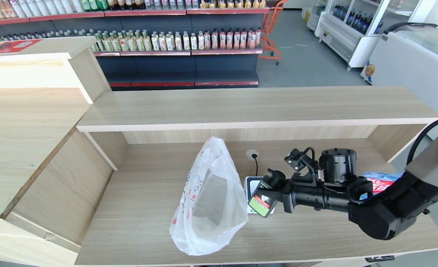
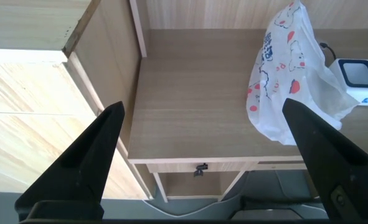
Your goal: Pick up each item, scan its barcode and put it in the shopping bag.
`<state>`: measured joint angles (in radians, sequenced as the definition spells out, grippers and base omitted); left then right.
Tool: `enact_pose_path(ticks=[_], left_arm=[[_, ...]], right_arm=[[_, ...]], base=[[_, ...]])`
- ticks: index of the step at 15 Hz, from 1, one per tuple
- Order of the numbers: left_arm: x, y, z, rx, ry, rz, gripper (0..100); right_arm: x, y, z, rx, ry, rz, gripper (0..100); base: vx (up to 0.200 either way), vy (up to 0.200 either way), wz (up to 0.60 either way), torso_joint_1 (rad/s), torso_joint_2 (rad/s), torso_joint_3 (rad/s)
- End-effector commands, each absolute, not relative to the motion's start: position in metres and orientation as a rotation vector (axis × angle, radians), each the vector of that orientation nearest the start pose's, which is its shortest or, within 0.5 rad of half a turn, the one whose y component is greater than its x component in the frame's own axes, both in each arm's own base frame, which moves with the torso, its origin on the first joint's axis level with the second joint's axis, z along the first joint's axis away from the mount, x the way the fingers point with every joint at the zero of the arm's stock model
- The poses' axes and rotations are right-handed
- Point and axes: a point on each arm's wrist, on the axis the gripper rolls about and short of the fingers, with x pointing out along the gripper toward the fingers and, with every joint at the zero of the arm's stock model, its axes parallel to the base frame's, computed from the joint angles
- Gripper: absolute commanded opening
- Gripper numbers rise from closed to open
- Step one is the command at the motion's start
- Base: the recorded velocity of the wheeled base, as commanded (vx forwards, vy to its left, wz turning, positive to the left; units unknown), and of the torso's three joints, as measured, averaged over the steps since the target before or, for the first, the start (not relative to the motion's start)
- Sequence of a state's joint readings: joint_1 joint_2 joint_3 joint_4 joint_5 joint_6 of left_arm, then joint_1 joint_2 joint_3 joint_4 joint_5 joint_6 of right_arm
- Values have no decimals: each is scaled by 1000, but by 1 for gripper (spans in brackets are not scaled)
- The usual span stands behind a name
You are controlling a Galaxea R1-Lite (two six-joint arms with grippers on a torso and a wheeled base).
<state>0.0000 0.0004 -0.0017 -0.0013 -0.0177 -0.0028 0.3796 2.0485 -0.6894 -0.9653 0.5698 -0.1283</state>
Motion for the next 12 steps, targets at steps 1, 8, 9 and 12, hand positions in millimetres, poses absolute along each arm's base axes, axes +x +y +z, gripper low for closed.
enact_pose_path(ticks=[1, 8, 9, 12], left_arm=[[-23, 0, 76, -3, -3, -17, 100], [-23, 0, 76, -3, -3, -17, 100], [-23, 0, 76, -3, -3, -17, 100], [-23, 0, 76, -3, -3, -18, 100]], right_arm=[[321, 145, 52, -78, 396, 972, 0], [365, 212, 36, -122, 304, 1071, 0], [368, 219, 30, -178, 272, 1075, 0], [372, 229, 9, -315, 226, 1093, 0]], base=[[0, 0, 0, 0, 0, 0], [0, 0, 0, 0, 0, 0], [0, 0, 0, 0, 0, 0], [0, 0, 0, 0, 0, 0]])
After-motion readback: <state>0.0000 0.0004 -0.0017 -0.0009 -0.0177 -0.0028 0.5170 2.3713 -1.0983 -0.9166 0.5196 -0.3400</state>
